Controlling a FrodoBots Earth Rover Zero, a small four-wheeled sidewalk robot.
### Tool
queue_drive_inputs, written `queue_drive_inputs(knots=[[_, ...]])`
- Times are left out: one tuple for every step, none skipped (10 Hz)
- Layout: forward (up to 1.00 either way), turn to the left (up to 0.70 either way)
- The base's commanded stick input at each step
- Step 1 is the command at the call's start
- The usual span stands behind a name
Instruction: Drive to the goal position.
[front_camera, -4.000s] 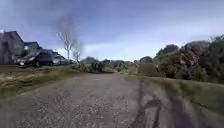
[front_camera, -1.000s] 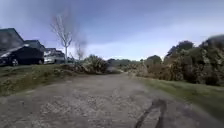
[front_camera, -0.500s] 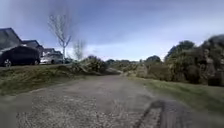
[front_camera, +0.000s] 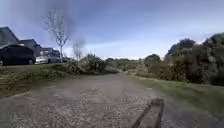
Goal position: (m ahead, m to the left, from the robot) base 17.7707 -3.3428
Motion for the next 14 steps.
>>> queue_drive_inputs(knots=[[1.00,0.00],[1.00,0.00],[1.00,0.00],[1.00,0.00],[1.00,0.00],[1.00,0.00],[1.00,0.00],[1.00,0.00],[1.00,0.00],[1.00,0.00],[1.00,0.00],[1.00,0.00],[1.00,0.00],[1.00,0.00]])
